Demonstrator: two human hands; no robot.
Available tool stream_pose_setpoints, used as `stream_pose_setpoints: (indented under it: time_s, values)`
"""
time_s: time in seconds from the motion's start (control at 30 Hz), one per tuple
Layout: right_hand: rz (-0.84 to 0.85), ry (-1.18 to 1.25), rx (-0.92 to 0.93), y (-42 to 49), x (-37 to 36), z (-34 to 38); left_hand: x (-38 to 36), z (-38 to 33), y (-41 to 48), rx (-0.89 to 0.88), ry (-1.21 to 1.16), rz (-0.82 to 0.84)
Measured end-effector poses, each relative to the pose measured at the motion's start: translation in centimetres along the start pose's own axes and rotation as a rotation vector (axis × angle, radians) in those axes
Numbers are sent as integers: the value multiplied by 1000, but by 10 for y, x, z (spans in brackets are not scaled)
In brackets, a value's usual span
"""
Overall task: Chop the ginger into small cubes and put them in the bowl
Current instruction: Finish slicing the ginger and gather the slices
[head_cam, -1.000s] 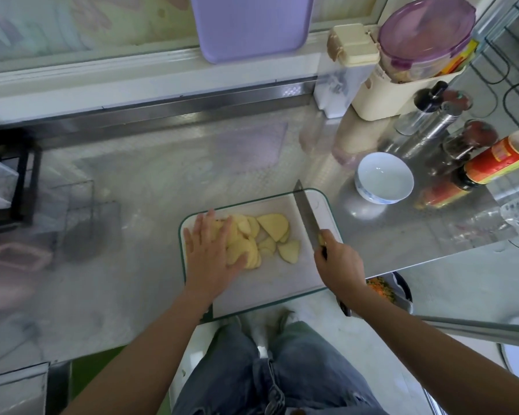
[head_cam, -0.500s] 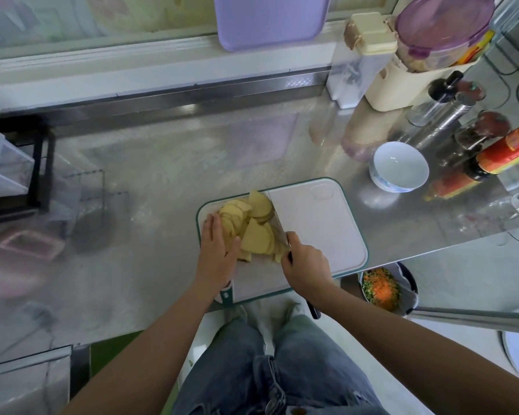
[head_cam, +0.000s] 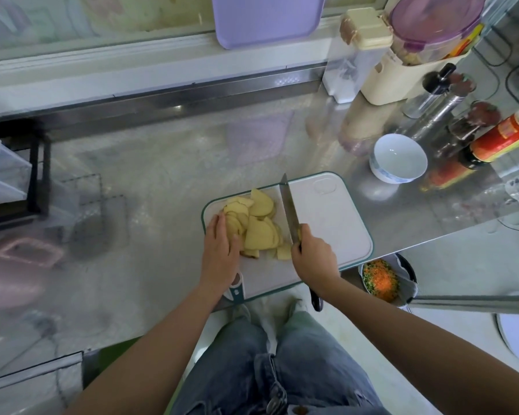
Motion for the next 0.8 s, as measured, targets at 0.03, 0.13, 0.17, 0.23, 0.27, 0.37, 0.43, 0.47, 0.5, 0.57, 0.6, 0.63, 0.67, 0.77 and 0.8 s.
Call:
stream_pose_setpoints:
  time_s: [0.03,0.13,0.17,0.23,0.27,0.37,0.43,0.47,0.5,0.57,0.6,0.63,0.67,0.77,0.8]
  values:
    - [19,-6,18,-2,-5,6,0,0,0,-5,0,-4]
    - [41,13,57,-11,-19,19,2,0,-1,-15,-9,-8]
    - [40,21,57,-12,-20,20,3,0,-1,-18,-8,-9]
    - [42,19,51,-9,-16,15,4,0,-1,-17,7,-6]
    - [39,14,40,-6,-11,11,4,0,-2,-14,14,1]
    - [-4,-13,-22,5,1,0,5,2,-2,-6,22,17]
    - [8,-17,-23,8,2,3,6,2,-2,-2,33,19]
    - [39,-18,1,6,-1,7,5,2,-2,1,38,17]
    - [71,-17,34,3,-4,12,5,1,-2,5,40,13]
    - [97,1,74,-1,-9,15,4,0,-2,17,43,6]
    - [87,8,74,1,-8,12,4,0,-2,22,46,3]
    - [65,7,70,4,-5,7,4,-1,-3,26,50,0]
    - [38,2,68,7,-1,1,4,-1,-3,29,52,-4]
    - [40,-3,82,14,9,-16,5,-7,-2,56,41,-41]
    - [88,-11,116,14,10,-18,5,-10,-2,72,37,-61]
Point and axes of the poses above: each hand's wrist, its own y-axis towards the middle knuckle, its own x-axis out of the back of the hand, z = x × y, the point moved 2 cm from there along y, towards the middle knuckle, and after that the axes turned 14 degrees about x, right-handed, at the moved point
